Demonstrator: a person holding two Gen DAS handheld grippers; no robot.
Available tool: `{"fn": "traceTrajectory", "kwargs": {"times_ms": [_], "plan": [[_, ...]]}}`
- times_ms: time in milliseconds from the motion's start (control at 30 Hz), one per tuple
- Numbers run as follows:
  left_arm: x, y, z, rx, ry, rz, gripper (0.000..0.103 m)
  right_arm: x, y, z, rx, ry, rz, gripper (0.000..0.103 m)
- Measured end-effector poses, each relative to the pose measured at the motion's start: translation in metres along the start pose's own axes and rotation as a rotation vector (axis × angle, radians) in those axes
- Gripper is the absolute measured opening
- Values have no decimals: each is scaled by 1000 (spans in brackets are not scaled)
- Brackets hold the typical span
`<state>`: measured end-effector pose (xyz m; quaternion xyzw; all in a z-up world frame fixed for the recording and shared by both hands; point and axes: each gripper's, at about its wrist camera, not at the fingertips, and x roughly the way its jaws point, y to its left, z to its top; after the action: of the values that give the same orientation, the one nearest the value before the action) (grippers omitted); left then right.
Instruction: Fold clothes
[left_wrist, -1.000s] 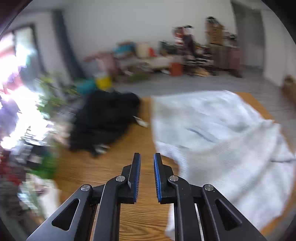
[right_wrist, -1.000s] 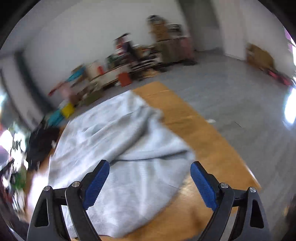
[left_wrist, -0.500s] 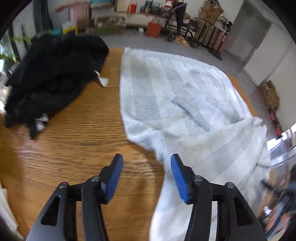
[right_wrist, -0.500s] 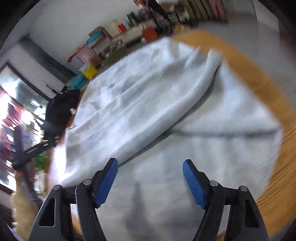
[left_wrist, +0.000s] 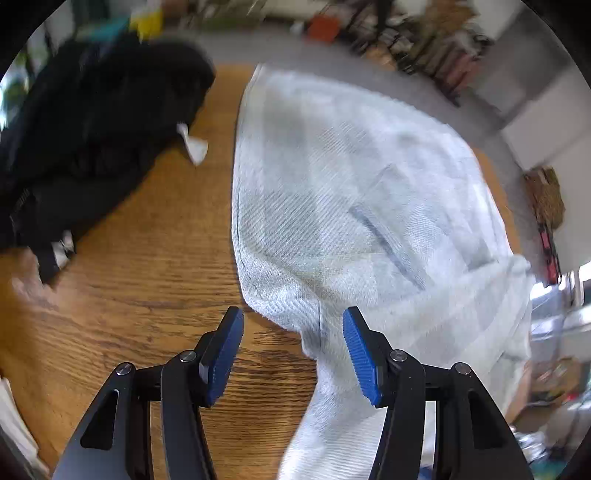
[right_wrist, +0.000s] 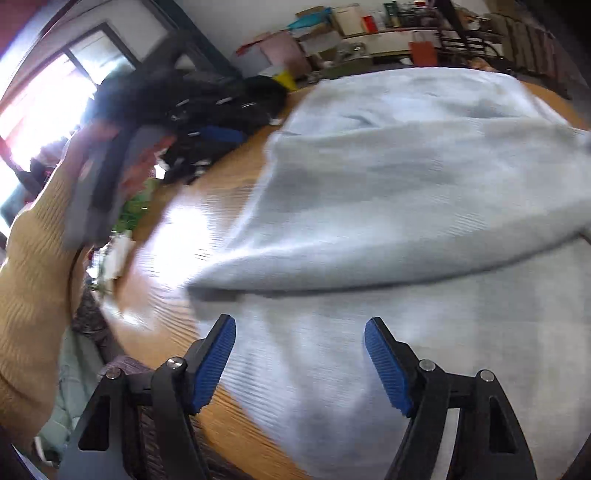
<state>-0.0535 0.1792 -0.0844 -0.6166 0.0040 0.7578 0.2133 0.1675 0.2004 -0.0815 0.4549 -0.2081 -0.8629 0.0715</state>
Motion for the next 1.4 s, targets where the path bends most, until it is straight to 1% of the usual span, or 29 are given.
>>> {"fn": "traceTrajectory", "kwargs": {"times_ms": [33,100,200,300,433,467,533,567,633,667,700,733,800,900,1067,1100,1167,1200,1267,1367,1400], "plan": [[5,2,6,-24,25,-14,57,4,8,1,-11,-2,13,77],[13,6,13,-59,62,-33,57,18,25,4,-54,-1,0,77],[26,4,16,-43,111,-68,57,34,39,6,-67,10,30,76],[35,3,20,-29,151,-76,57,47,50,6,-90,26,19,76],[42,6,26,-92,194,-98,57,50,57,4,-112,-5,8,77],[45,4,27,-91,220,-77,57,50,57,4,-113,-10,5,77],[48,-2,25,-59,242,-34,56,50,54,4,-105,-14,10,75],[50,-7,23,-20,248,1,54,49,53,4,-99,-15,12,75],[52,-12,18,22,261,65,35,48,51,4,-100,-12,6,75],[51,-13,15,39,255,79,30,47,51,4,-102,-10,-2,75],[49,-13,12,55,249,92,23,46,50,3,-106,-11,-14,75],[48,-14,9,71,242,105,19,44,50,2,-110,-11,-27,75],[44,-14,4,83,212,117,17,42,49,1,-108,-12,-41,75],[38,-19,-8,153,132,132,16,39,49,2,-97,-28,-46,75],[29,-17,-25,203,10,130,13,41,69,-8,-170,-51,-96,75],[26,-16,-27,218,-20,157,3,41,72,-10,-171,-58,-111,75],[22,-12,-30,249,-51,196,3,41,78,-13,-178,-78,-150,75],[20,-8,-32,239,-53,169,3,41,81,-13,-186,-87,-166,76],[17,-1,-35,228,-64,120,3,44,86,-11,-203,-99,-167,75],[17,0,-40,242,-69,122,3,50,91,-4,-213,-85,-160,75],[17,0,-40,241,-71,120,3,52,89,-1,-199,-72,-133,76]]}}
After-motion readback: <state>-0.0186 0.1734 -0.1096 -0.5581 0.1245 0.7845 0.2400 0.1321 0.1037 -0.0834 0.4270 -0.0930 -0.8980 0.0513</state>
